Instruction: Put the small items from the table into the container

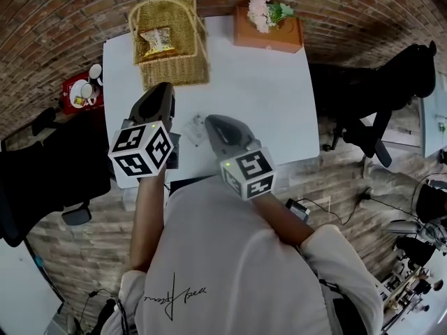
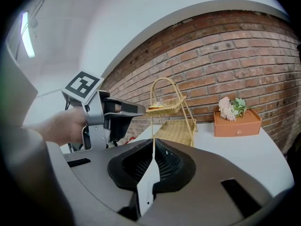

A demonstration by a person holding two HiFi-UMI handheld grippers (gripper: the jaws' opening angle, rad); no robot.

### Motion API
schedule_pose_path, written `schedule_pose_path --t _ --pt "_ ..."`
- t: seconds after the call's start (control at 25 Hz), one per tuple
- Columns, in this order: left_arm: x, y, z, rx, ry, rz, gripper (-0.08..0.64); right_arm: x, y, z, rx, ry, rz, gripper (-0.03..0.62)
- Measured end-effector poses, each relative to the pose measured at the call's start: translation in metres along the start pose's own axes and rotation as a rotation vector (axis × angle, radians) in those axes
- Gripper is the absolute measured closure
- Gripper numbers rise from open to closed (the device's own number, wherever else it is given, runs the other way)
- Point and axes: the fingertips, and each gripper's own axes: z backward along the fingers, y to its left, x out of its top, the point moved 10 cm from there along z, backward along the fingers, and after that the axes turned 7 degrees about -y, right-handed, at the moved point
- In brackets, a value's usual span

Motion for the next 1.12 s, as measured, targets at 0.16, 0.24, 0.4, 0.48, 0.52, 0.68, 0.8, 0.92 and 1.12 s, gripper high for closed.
schedule_pose_path --t 0.16,0.24,0.4,0.48,0.52,0.68,0.8,0.92,1.12 --pt "-0.004 -0.007 0.007 -0.006 -0.002 -0.001 0.535 0.0 -0.001 0.005 0.004 -0.009 -0.004 0.571" --pt "-0.008 -0.009 0.011 -0.007 0.002 0.002 0.537 0.001 0.0 0.007 0.007 -0.016 0.001 0.571" --pt "-0.018 -0.016 0.019 -0.01 0.017 -0.006 0.541 0.002 0.002 0.012 0.017 -0.028 0.007 0.571" --pt "-0.025 -0.019 0.023 -0.014 0.024 0.004 0.545 0.001 0.003 0.015 0.021 -0.031 0.009 0.571" --pt "-0.028 -0.02 0.024 -0.017 0.027 0.009 0.546 0.0 0.004 0.016 0.022 -0.034 0.009 0.571" --pt "-0.04 -0.025 0.032 -0.039 0.039 0.024 0.549 -0.001 0.002 0.022 0.018 -0.042 0.009 0.571" --pt "-0.049 -0.029 0.037 -0.045 0.046 0.032 0.549 -0.002 -0.001 0.028 0.008 -0.047 0.007 0.571" --pt "-0.057 -0.034 0.039 -0.056 0.054 0.035 0.549 -0.003 -0.005 0.033 0.001 -0.054 0.008 0.571" --pt "-0.069 -0.042 0.04 -0.072 0.068 0.037 0.551 -0.006 -0.015 0.042 -0.028 -0.06 -0.007 0.571"
